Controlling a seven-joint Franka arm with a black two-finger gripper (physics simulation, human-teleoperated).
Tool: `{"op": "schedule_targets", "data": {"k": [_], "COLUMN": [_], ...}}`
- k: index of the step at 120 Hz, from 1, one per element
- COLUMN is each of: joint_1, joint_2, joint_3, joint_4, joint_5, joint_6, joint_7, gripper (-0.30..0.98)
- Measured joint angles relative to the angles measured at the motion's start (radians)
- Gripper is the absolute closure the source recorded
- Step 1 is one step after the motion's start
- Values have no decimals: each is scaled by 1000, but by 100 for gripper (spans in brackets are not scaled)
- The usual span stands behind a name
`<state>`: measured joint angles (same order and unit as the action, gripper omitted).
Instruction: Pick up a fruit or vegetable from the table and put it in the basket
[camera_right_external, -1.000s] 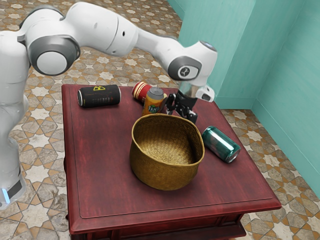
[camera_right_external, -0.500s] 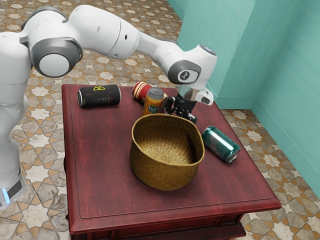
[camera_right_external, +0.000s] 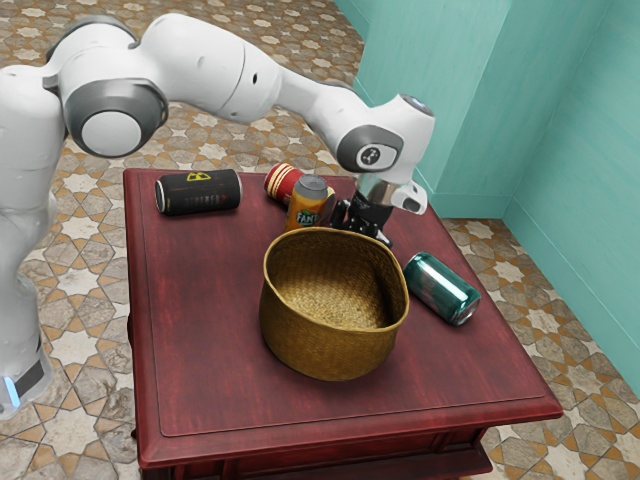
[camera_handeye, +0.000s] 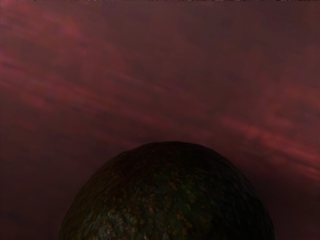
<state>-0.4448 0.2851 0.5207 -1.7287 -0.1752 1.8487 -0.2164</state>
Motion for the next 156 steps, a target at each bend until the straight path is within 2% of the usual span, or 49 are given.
{"op": "schedule_targets", "data": {"k": [17, 53, 89, 129, 144, 156], "joint_1": [4, 4, -16, -28, -54, -139], "joint_2": [1, -21, -158, -292, -344, -368], "joint_3": [0, 0, -9, -12, -15, -17], "joint_4": [2, 10, 21, 112, 115, 115], "joint_5": [7, 18, 23, 32, 33, 36], "joint_6": [1, 2, -10, -91, -133, -168], "joint_7": [-2, -4, 5, 15, 16, 14], "gripper": [36, 36, 38, 37, 38, 38]}}
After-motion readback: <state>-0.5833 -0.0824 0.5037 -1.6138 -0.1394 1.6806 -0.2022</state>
